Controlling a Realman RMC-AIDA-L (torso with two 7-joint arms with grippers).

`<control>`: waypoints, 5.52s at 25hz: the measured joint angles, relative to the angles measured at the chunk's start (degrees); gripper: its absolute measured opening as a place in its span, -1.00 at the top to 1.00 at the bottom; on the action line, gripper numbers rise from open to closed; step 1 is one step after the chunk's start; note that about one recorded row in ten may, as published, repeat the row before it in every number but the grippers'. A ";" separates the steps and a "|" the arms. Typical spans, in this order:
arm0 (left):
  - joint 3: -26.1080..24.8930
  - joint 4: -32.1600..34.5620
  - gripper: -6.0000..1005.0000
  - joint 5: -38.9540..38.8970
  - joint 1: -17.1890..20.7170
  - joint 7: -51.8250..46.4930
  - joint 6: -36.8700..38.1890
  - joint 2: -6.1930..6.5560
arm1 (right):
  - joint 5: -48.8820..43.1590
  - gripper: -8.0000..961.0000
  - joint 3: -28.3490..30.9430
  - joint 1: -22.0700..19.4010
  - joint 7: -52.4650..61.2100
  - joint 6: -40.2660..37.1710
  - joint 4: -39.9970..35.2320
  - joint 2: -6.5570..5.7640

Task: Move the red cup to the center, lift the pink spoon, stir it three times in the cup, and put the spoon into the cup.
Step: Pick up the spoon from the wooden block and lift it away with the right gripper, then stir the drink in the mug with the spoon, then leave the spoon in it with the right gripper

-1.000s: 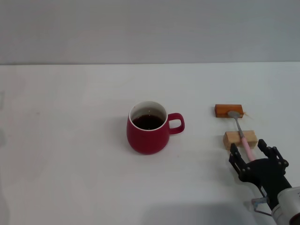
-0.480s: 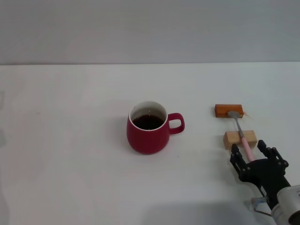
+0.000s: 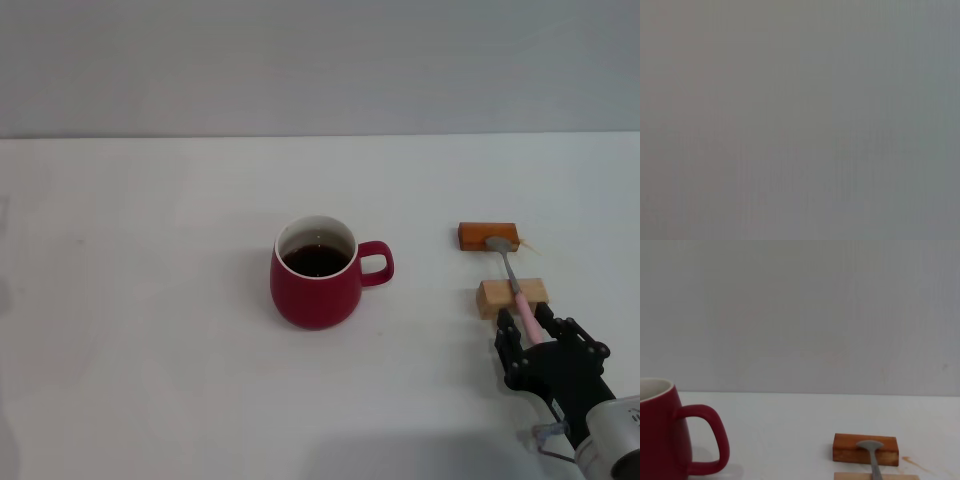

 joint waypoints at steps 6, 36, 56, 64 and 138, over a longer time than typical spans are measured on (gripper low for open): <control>0.00 0.00 -0.65 0.00 0.04 0.00 0.00 -0.10 | 0.00 0.13 0.00 0.35 0.00 0.01 0.02 0.05; 0.00 0.00 -0.65 -0.28 0.22 0.00 0.00 0.18 | 0.76 0.39 0.04 0.78 0.00 0.00 -0.41 0.17; 0.00 0.00 -0.65 -0.22 0.17 -0.09 -0.01 -0.16 | 0.79 0.61 0.39 0.77 0.00 0.00 -1.08 0.08; 0.00 0.00 -0.65 -0.13 0.10 -0.09 -0.01 -0.18 | 0.79 0.66 0.51 0.69 -0.01 0.00 -1.12 0.08; -1.46 0.71 -0.65 -0.23 0.09 -0.18 -1.01 -0.36 | -17.51 0.68 38.80 -7.82 -23.98 81.81 68.03 -0.27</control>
